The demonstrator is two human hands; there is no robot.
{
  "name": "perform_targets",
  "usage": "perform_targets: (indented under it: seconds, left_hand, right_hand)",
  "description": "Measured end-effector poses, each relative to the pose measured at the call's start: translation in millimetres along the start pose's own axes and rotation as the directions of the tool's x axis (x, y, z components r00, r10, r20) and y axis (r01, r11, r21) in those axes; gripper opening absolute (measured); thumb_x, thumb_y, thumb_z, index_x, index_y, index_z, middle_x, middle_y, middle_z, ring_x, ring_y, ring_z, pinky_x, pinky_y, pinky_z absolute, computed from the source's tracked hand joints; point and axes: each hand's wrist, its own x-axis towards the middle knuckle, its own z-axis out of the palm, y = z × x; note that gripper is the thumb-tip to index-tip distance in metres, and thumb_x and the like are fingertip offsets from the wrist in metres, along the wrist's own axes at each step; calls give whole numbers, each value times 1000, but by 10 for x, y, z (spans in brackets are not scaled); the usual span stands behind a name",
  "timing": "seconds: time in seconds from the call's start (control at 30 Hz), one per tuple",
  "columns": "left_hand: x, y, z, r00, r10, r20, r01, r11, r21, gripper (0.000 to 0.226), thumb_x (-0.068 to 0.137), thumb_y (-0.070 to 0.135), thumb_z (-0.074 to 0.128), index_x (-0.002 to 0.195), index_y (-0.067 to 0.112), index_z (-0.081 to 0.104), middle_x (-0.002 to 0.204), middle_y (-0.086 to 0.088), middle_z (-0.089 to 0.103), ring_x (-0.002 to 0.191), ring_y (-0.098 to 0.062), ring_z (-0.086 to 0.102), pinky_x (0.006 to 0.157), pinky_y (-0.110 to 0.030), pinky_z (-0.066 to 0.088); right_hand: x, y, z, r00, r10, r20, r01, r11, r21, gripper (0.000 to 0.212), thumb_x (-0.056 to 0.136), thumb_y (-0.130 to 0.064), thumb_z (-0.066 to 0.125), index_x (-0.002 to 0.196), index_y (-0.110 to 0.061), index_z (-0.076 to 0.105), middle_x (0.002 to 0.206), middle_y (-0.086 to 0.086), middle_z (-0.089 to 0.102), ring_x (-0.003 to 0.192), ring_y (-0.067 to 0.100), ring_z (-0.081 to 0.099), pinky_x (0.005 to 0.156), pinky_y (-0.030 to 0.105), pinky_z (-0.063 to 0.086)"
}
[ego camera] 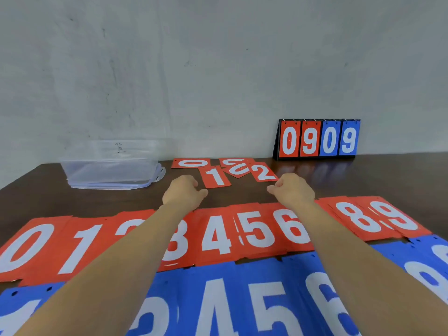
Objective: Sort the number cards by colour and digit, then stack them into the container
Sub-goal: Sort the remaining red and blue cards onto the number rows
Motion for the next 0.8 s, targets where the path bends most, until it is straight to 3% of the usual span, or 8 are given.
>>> perform_targets:
  seconds: [0.13,0.2,0.3,0.47,0.63,0.8]
  left_hand:
    - [317,259,289,996,-86,-20,86,996,14,37,88,41,66,110,12,60,108,-5,64,95,-22,58,78,-33,48]
    - [475,343,406,990,-129,-48,132,990,47,44,86,49,64,110,12,59,107,-5,64,95,-22,59,78,-35,50]
    - [697,452,537,979,-180,-93,194,962,190,65,85,64,55,120,10,57,119,-10,59,111,-27,55,87,-39,48]
    - [958,549,748,949,-315,-31,307,895,325,96,76,86,35,138,13,43,142,-16,40,132,-34,35,106,-44,33]
    - [1006,491,877,958,-285,-13,262,861,435,93,78,84,34,144,19,37,148,-12,32,136,-34,28,107,-43,27]
    - [886,477,756,963,-262,57,206,860,467,86,83,78,37,148,22,33,150,-10,29,138,-32,26,108,-44,26]
  right_hand:
    - [544,165,65,1000,-3,26,3,1000,10,38,84,-53,65,99,-19,63,91,2,66,78,17,64,74,32,56]
    - [767,192,118,999,-33,27,33,999,-8,51,82,-59,64,112,-19,60,108,3,65,97,21,62,87,37,53]
    - [1054,178,196,995,-69,78,76,993,-88,76,80,-68,59,136,-19,46,138,7,50,129,28,43,104,43,38]
    - [1379,124,405,966,-101,237,142,977,-160,102,74,-82,50,152,-25,16,155,14,23,142,35,21,113,50,23]
    - [1498,162,529,943,-140,302,224,938,-263,97,73,-89,34,151,-32,20,157,13,16,144,36,15,114,54,17]
    - [1397,240,414,925,-200,322,289,922,-258,83,80,-80,41,148,-33,30,155,11,23,142,34,19,112,53,20]
